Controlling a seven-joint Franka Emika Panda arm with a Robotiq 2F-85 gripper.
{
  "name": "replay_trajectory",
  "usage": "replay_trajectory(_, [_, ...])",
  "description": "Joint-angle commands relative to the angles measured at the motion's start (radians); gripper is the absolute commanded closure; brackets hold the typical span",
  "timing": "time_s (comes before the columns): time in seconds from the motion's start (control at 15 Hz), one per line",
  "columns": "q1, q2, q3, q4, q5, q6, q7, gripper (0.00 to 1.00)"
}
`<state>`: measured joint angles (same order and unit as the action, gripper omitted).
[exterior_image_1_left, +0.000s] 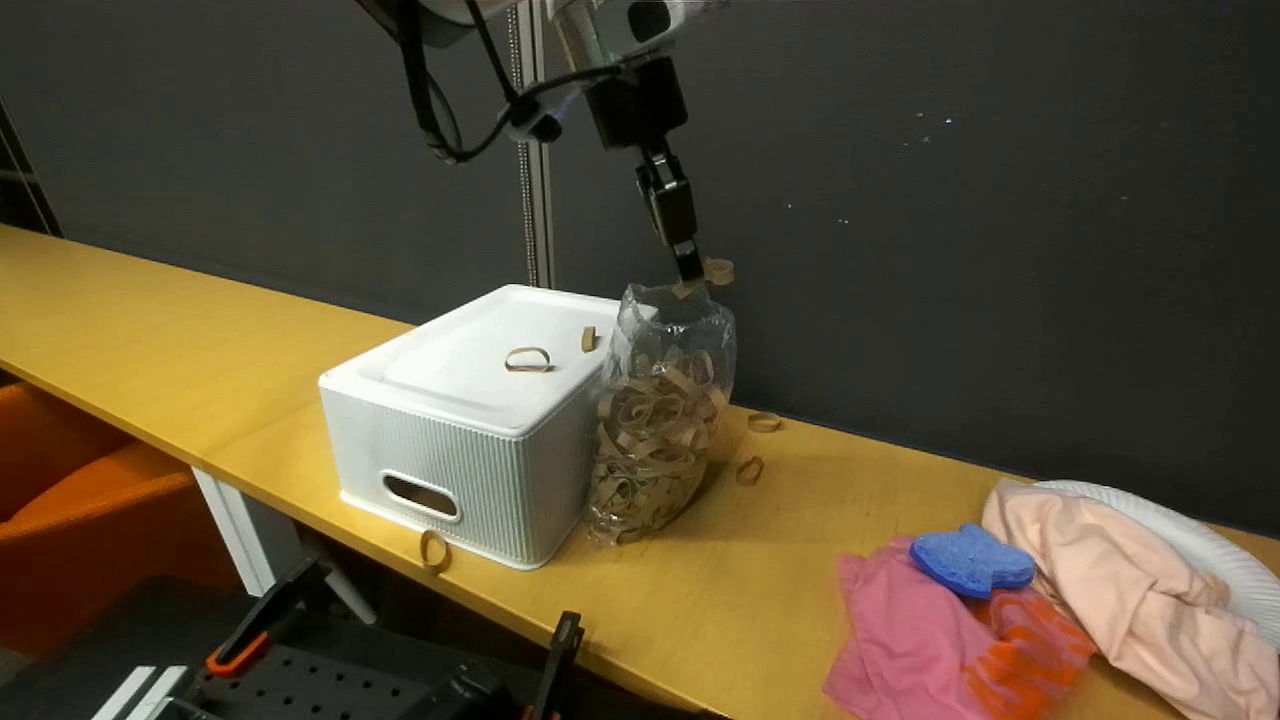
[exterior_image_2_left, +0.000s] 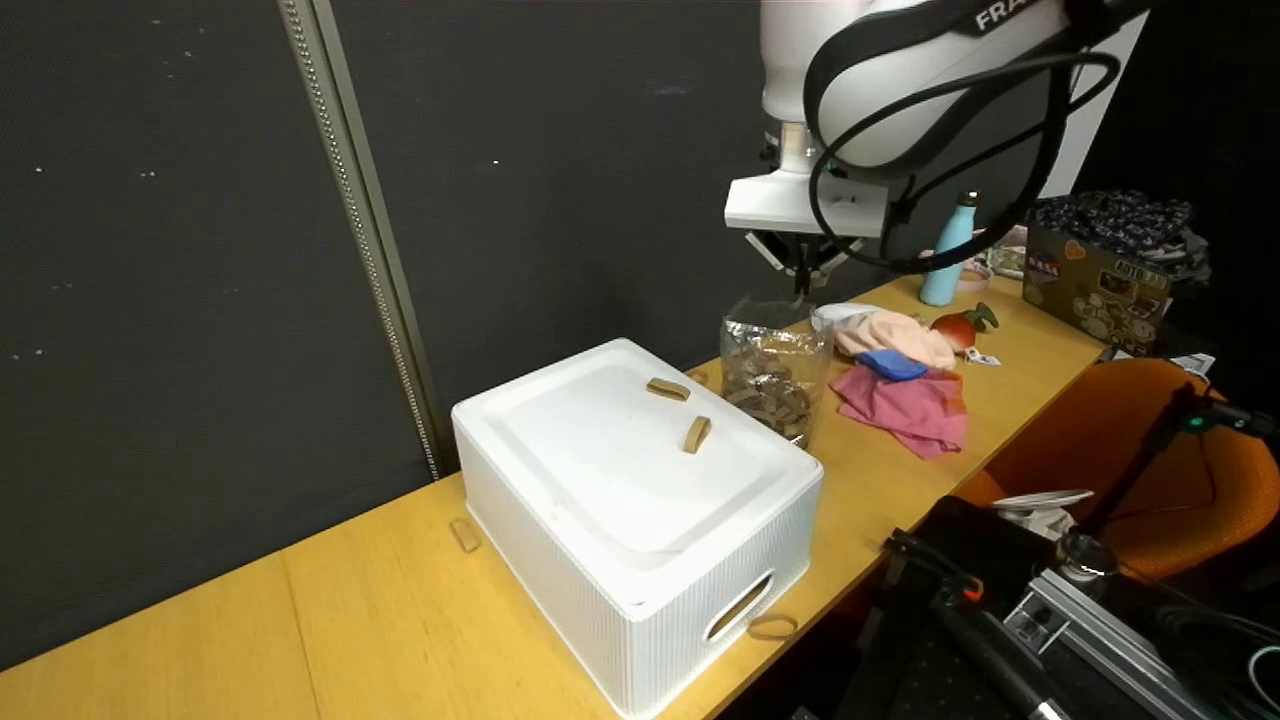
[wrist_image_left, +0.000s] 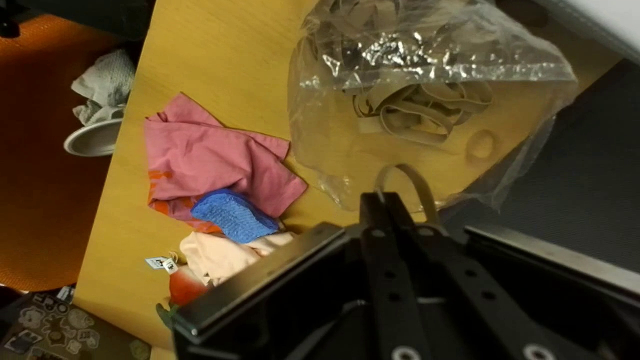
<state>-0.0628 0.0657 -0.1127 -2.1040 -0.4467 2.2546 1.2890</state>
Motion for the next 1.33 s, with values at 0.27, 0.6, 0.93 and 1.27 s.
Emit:
replay_trajectory(0.27, [0.004, 0.014, 0.003, 0.023, 0.003, -0.018, -0.020, 0.36])
replay_trajectory(0.6, [0.035, -0.006, 0.035, 0.036, 0.029, -0.032, -0.035, 0.01])
replay_trajectory(0.93, [0.077, 0.061, 0.073, 0.122, 0.024, -0.017, -0.034, 0.00])
replay_trajectory(1.27, [0.095, 0.176, 0.071, 0.195, 0.033, 0.002, -0.065, 0.00])
